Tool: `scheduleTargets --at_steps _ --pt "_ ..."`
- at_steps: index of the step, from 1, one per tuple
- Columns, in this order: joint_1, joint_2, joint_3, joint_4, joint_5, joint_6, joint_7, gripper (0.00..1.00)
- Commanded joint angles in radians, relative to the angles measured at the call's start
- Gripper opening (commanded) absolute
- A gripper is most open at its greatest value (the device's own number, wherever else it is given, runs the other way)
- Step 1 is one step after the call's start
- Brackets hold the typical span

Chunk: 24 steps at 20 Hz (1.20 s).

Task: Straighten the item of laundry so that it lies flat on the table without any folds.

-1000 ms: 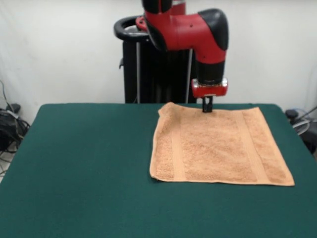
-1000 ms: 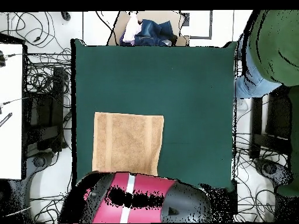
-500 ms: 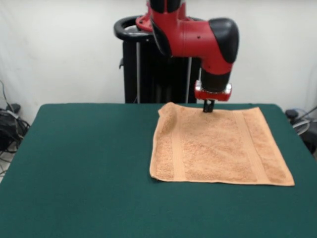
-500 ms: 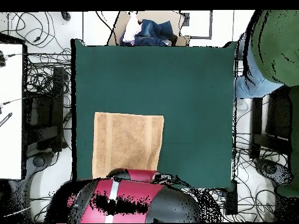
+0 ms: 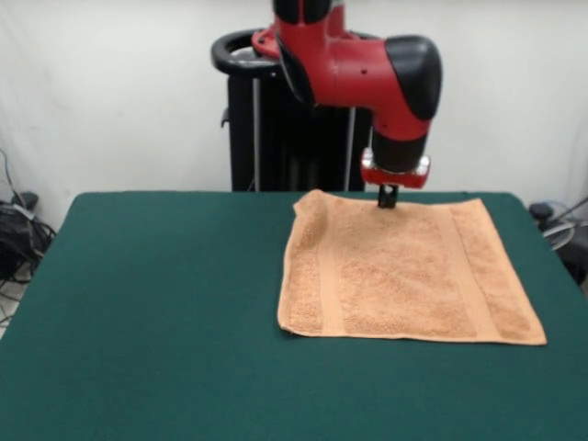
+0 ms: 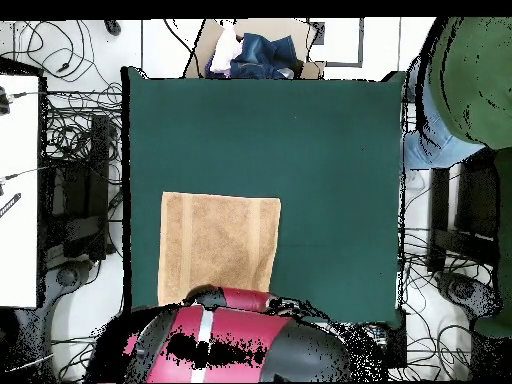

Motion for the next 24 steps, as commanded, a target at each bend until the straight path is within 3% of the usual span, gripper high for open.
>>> scheduleTargets --at_steps 1,8,12,24 --pt "-0.032 -0.047 0.163 0.013 0.094 -0.043 0.254 0.00" --pt "-0.062 -0.229 0.203 0.126 0.103 0.022 0.252 0.00" --pt "-0.077 -0.289 0.198 0.157 0.091 0.024 0.227 0.00" --pt "-0.229 -0.159 0.100 0.055 -0.096 -0.038 0.040 0.00"
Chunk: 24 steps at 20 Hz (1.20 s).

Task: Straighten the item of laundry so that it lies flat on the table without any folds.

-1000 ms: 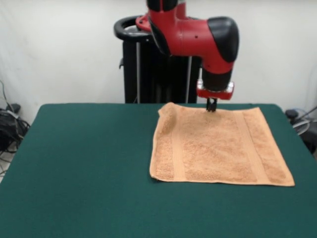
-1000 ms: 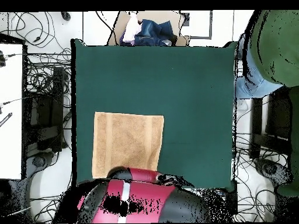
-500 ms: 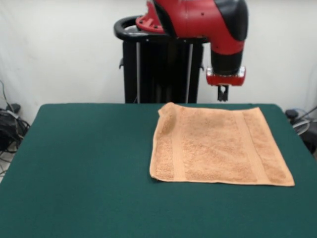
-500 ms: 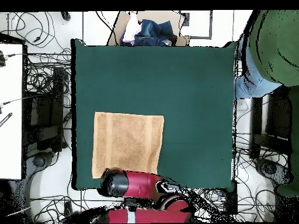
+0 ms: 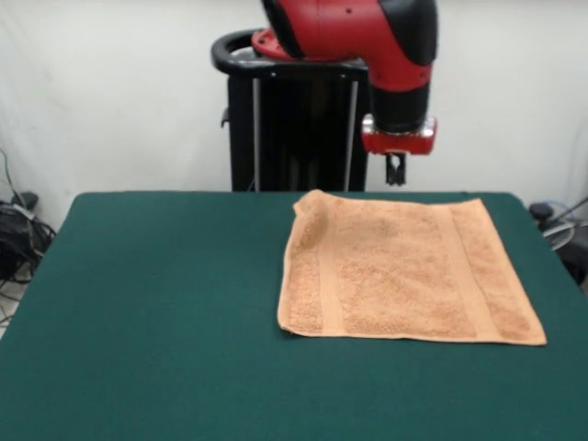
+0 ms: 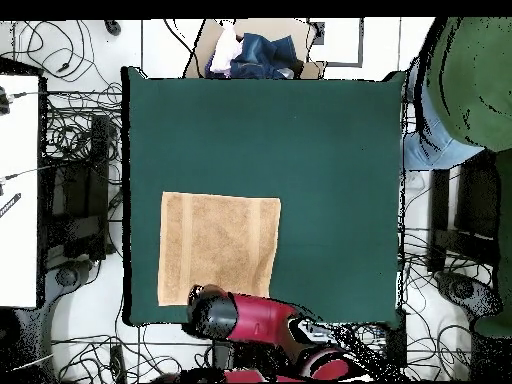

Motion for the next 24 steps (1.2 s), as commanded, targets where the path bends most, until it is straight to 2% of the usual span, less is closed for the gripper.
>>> scheduleTargets --at_steps 1,5,9,14,22,24 --pt "-0.091 0.083 -0.013 -0.100 -0.107 -0.044 0.027 0.00" --pt "-0.174 0.130 0.000 -0.124 -0.189 -0.061 0.009 0.00" --pt "-0.210 0.114 0.007 -0.112 -0.241 -0.050 0.031 0.00" --pt "-0.191 0.103 -0.017 -0.121 -0.283 -0.057 0.064 0.00" --pt "-0.132 0.021 -0.041 -0.106 -0.268 -0.020 0.108 0.00" --pt "-0.118 0.025 -0.048 -0.117 -0.264 -0.023 0.111 0.00"
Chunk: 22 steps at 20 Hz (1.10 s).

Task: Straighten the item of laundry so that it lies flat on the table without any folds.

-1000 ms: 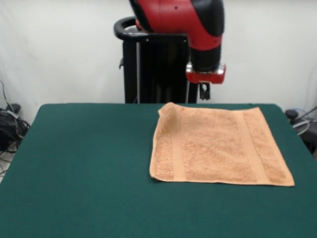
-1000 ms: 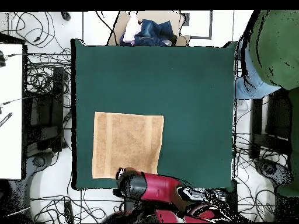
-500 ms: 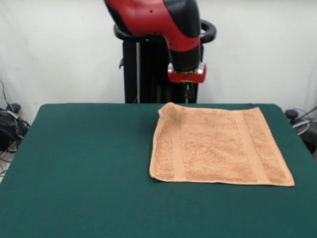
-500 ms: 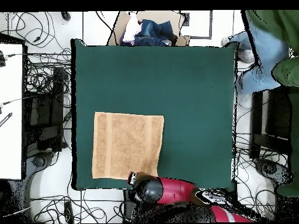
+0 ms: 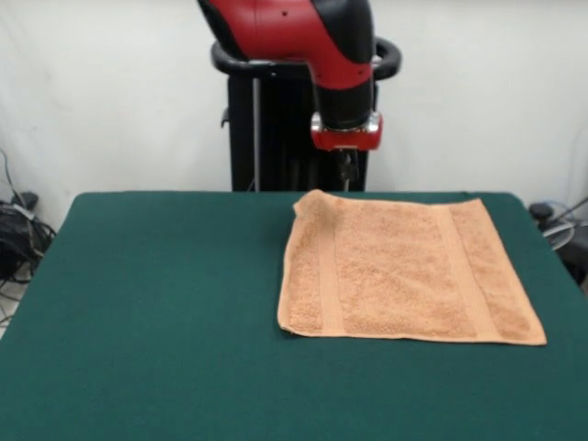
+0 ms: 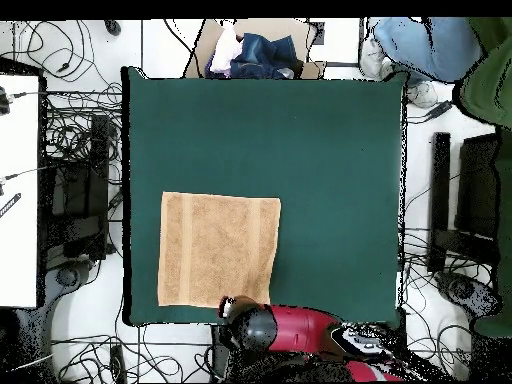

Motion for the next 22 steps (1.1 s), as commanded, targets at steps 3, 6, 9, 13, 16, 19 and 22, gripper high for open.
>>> scheduleTargets --at_steps 3,6,9,13,16,19,22 --pt "0.082 0.017 -0.049 -0.121 -0.018 -0.057 0.115 0.00" --pt "0.084 0.053 -0.060 -0.159 -0.033 -0.072 0.098 0.00" --pt "0.075 0.087 -0.070 -0.187 -0.062 -0.093 0.081 0.00" --pt "0.075 0.165 -0.094 -0.232 -0.106 -0.173 0.085 0.00" --pt "0.088 0.211 -0.125 -0.265 -0.132 -0.227 0.088 0.00" --pt "0.084 0.245 -0.140 -0.284 -0.150 -0.271 0.088 0.00" --pt "0.045 0.270 -0.126 -0.314 -0.180 -0.269 0.063 0.00"
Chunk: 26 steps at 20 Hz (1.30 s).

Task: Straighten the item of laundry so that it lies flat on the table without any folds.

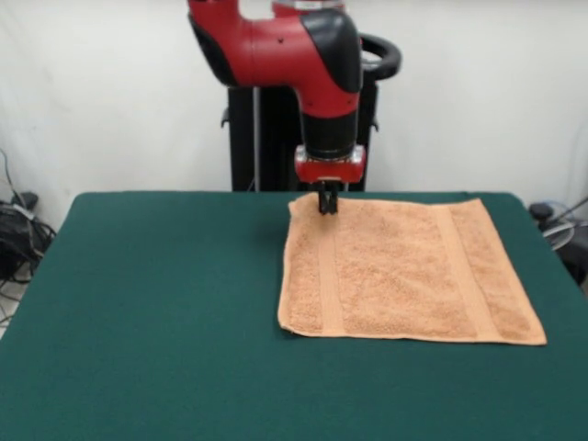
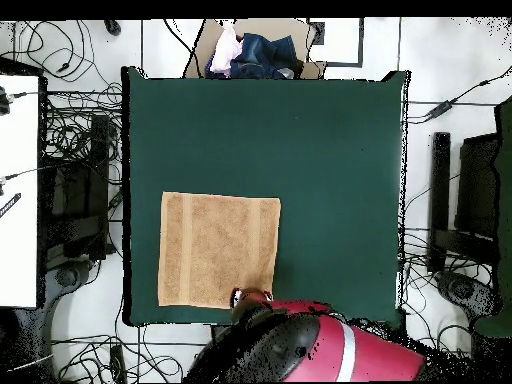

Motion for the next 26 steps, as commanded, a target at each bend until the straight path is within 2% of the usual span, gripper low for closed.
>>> scheduleTargets --at_steps 1,5,10,13,15,20,26 --pt "-0.029 0.123 -0.010 -0.190 -0.072 -0.074 0.057 0.00" --pt "-0.047 0.107 0.007 -0.194 -0.082 -0.040 0.057 0.00" --pt "0.000 0.176 -0.014 -0.253 -0.081 -0.065 0.069 0.00" --pt "-0.022 0.216 -0.007 -0.276 -0.103 -0.088 0.067 0.00" --pt "-0.050 0.203 0.011 -0.256 -0.116 -0.072 0.066 0.00" --pt "-0.100 0.114 0.088 -0.158 -0.079 0.038 0.091 0.00" --pt "-0.110 -0.084 0.156 -0.008 0.011 0.170 0.124 0.00"
